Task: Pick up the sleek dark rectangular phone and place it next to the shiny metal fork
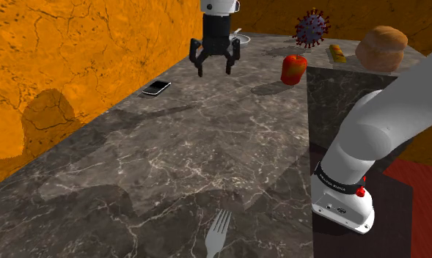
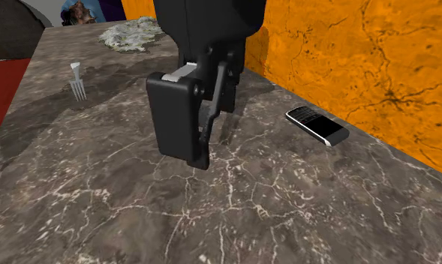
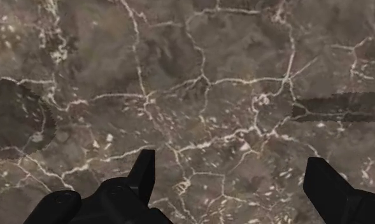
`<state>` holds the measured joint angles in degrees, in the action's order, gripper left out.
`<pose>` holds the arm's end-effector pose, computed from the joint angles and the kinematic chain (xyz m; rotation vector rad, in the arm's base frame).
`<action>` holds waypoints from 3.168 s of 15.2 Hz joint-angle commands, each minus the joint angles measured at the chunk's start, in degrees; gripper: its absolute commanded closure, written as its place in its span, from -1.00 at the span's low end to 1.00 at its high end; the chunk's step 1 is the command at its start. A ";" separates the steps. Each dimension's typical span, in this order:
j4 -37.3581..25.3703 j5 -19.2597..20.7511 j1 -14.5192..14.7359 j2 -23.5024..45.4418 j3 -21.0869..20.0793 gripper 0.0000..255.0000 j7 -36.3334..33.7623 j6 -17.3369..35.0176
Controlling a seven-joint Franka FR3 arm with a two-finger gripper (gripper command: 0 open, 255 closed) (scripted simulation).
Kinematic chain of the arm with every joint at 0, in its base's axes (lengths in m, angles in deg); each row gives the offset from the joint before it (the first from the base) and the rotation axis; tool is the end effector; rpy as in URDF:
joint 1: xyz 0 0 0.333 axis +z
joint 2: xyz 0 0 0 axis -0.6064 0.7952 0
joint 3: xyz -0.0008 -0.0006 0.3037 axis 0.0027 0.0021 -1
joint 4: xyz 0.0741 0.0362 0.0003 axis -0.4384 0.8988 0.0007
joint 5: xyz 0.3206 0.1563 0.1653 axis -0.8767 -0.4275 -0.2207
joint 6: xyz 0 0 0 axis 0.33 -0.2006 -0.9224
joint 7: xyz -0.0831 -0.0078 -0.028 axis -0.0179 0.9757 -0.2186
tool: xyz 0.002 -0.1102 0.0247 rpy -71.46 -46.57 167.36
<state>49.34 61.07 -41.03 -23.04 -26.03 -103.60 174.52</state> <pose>0.4305 0.1089 0.5180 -2.9738 0.7712 0.0137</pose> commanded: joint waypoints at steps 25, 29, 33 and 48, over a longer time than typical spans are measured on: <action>-36.60 15.34 2.26 43.48 -6.39 -1.00 -44.52 6.85; -36.63 15.35 2.26 43.50 -6.39 -1.00 -44.52 6.84; -36.63 15.35 2.26 43.50 -6.39 1.00 -44.52 6.83; -40.45 15.06 2.39 42.91 -6.56 1.00 -44.41 2.48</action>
<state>9.42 76.23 -38.63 20.14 -32.55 -148.04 177.79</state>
